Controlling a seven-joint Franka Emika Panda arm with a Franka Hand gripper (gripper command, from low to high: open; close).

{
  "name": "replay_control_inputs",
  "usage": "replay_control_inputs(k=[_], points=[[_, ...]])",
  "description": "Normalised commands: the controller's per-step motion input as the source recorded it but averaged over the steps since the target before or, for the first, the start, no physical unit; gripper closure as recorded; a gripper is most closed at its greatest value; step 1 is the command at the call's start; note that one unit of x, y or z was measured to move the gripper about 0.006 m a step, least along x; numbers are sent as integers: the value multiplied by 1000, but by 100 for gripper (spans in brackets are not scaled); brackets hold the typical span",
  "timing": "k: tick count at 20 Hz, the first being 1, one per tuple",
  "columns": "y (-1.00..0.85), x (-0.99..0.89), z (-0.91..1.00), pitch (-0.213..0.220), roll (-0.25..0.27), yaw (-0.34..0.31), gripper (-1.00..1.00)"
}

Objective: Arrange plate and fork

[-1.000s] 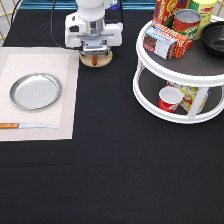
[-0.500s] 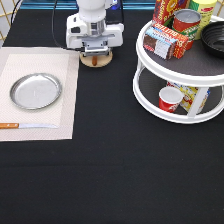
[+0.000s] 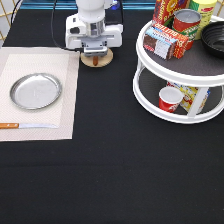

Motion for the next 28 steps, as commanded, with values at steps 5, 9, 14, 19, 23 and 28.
replay_control_inputs(k=[5, 9, 14, 19, 23, 28], points=[[-6, -5, -59, -43, 0, 0, 100], [-144, -10, 374, -32, 7, 2, 100], [-487, -80, 943, -89, 88, 5, 100], [-779, -42, 423, -115, 116, 5, 100], [-876, -39, 220, -79, 129, 0, 100], [-834, 0, 181, -21, 156, -1, 100]])
